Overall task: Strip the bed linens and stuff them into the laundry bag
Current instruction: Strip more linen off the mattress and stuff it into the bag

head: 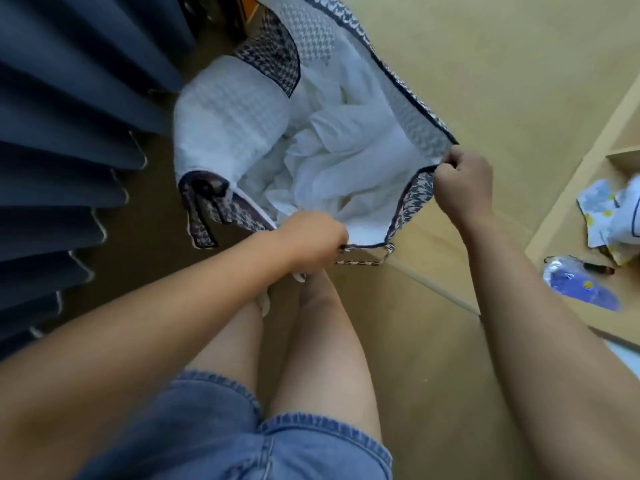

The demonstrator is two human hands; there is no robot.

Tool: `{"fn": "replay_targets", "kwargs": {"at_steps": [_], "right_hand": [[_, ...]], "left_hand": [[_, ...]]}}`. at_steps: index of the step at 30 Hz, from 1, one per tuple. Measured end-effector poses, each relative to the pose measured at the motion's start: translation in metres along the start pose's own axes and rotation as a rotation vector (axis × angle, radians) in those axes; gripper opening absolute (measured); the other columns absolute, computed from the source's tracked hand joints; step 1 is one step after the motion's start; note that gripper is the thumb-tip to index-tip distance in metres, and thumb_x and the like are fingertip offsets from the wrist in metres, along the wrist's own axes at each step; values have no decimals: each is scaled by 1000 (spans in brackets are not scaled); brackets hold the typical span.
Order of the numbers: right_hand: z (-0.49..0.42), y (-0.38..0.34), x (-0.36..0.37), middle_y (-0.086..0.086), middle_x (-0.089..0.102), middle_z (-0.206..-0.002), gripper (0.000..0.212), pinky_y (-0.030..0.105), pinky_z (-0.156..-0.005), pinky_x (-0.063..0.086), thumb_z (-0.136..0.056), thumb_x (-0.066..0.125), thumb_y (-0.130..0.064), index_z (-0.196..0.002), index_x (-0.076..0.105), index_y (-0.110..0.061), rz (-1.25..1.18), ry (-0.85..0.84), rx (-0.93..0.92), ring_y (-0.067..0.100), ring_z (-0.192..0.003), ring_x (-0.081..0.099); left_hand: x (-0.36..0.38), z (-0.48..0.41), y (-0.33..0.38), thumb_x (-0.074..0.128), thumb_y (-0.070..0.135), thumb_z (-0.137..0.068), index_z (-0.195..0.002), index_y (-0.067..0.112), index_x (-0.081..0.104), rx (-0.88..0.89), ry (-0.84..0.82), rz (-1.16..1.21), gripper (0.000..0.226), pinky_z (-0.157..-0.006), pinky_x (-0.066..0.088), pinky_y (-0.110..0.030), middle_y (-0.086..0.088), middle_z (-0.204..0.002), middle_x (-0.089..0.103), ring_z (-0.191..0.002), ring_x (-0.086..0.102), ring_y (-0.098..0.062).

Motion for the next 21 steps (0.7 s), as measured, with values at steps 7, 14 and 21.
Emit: {"fn": "replay_targets", "kwargs": {"at_steps": [7, 14, 21], "right_hand": [[114, -2, 10, 16, 61, -94, 30, 35, -69, 37, -81, 44, -6, -106, 58, -13, 70, -143, 115, 35, -85, 52], [292, 45, -4, -5, 50, -71, 29, 29, -66, 37, -86, 49, -6, -113, 57, -14, -268, -26, 340, 24, -75, 51], [480, 141, -60, 0, 56, -80, 18, 27, -61, 38, -90, 51, -9, -101, 58, -20, -471, 241, 619, 20, -70, 51]], "left_hand": [[22, 61, 3, 44, 7, -92, -84, 12, 48, -14, 12, -110, 10, -65, 39, -35, -13, -90, 58, -87, 55, -33], [26, 93, 87, 44, 11, -94, -113, 14, 64, 67, 75, -78, 29, -72, 44, -33, -9, -114, 63, -99, 57, -31], [94, 147, 309, 49, 26, -94, -119, 20, 62, 435, 23, -14, 30, -86, 47, -32, -4, -117, 65, -106, 60, -26]]}}
Point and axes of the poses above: each hand's wrist, its own z-axis away from the middle knuckle, its own x-axis out of the palm, y = z × x, the point moved 5 cm from there along -z, towards the middle knuckle
